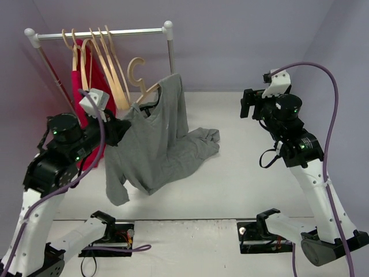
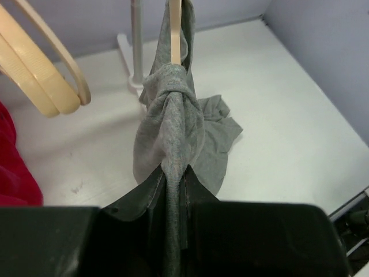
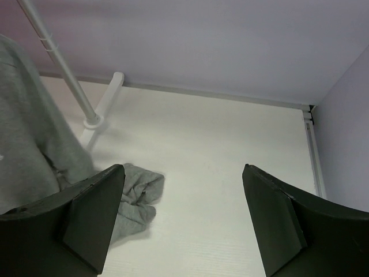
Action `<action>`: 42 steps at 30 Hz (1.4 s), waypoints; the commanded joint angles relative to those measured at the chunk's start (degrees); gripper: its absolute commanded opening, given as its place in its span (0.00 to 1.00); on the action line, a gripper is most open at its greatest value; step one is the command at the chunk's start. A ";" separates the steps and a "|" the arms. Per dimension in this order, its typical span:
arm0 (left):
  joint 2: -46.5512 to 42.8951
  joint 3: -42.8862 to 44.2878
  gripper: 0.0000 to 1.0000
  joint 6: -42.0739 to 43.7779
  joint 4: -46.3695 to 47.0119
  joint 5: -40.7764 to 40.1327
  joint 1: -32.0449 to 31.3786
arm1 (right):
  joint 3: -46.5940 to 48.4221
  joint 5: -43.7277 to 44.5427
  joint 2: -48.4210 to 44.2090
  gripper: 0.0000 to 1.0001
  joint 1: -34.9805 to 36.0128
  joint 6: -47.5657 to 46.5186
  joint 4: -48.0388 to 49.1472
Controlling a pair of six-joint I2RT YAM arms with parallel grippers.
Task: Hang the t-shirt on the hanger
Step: Place the T-shirt on the hanger, then place the hanger at the clothesline.
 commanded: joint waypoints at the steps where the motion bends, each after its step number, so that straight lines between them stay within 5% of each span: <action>1: 0.50 -2.15 0.00 -3.69 10.29 -6.74 -0.26 | -1.31 -0.76 -1.24 0.80 -0.13 1.21 5.44; 18: 7.17 -1.98 0.00 -1.02 17.69 -31.58 -1.71 | -5.42 -2.86 -3.30 0.80 -0.21 3.80 6.45; 26: 10.10 -2.73 0.00 2.85 32.60 -25.40 -1.84 | -5.51 -3.56 -2.69 0.80 -0.21 3.32 6.97; 34: 14.83 1.39 0.00 2.59 33.06 -31.25 -1.84 | -6.19 -3.52 -3.94 0.81 -0.30 2.98 7.33; 42: 20.68 5.43 0.00 3.82 38.20 -25.93 -1.84 | -7.44 -4.06 -4.87 0.81 -0.48 2.54 7.75</action>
